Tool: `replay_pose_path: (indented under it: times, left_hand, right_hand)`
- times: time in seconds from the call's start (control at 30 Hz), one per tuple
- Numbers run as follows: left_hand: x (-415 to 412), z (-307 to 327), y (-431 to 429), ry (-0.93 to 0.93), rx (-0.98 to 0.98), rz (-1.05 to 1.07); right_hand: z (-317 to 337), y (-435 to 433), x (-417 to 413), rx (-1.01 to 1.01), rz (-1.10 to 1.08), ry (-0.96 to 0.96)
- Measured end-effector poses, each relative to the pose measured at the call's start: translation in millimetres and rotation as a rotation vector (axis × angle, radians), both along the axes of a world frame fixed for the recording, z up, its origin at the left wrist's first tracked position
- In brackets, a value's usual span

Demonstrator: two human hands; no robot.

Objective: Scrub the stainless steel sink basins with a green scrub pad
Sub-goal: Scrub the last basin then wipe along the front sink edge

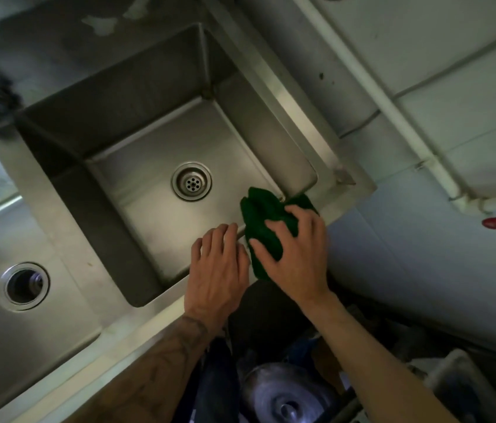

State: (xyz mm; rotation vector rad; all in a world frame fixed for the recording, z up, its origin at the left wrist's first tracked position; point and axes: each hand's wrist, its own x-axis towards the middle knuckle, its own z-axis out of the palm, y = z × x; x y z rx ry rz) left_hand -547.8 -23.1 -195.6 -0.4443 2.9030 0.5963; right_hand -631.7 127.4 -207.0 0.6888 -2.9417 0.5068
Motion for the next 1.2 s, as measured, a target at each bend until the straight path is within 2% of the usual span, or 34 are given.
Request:
replay_pose_path:
  times: [0.1,0.27,0.37,0.5,0.6,0.73,0.83,0.97,1.07,1.2]
  left_hand:
    - [0.5,1.8,-0.4,-0.014,-0.003,-0.008]
    - [1.6,1.1,-0.2,0.027,0.009,0.018]
    - [3.4,2.3,-1.4,0.064,0.063,0.030]
    - [11.2,8.5,-11.2,0.156,0.174,0.171]
    - [35.0,14.5,-35.5,0.162,0.102,0.210]
    - [80.4,17.5,-84.5,0.123,0.019,0.225]
    - [113.3,17.1,-111.3,0.148,-0.060,0.240]
    - [150.5,11.8,-128.2,0.135,-0.082,0.230]
    - [166.9,9.2,-129.6,0.088,-0.089,0.222]
    - [174.9,7.5,-129.9,0.111,-0.086,0.188]
  right_hand:
    - [-0.2,17.0,-29.6,-0.003,0.042,0.039]
    - [5.9,31.6,-68.7,-0.088,-0.177,-0.014]
    - [8.8,5.0,-27.8,-0.107,-0.190,-0.052]
    - [7.8,-27.6,40.8,-0.111,0.039,-0.032]
    - [9.7,-19.1,27.1,-0.077,0.091,-0.029]
    - [11.2,-11.3,-6.2,-0.049,-0.116,-0.053]
    - [7.1,-36.3,25.8,-0.064,-0.169,-0.044]
    - [0.7,-81.3,106.8,-0.070,-0.016,-0.029]
    - [1.6,-76.2,104.9,-0.068,0.072,-0.020]
    - [8.7,-59.6,60.6,-0.043,-0.128,-0.035]
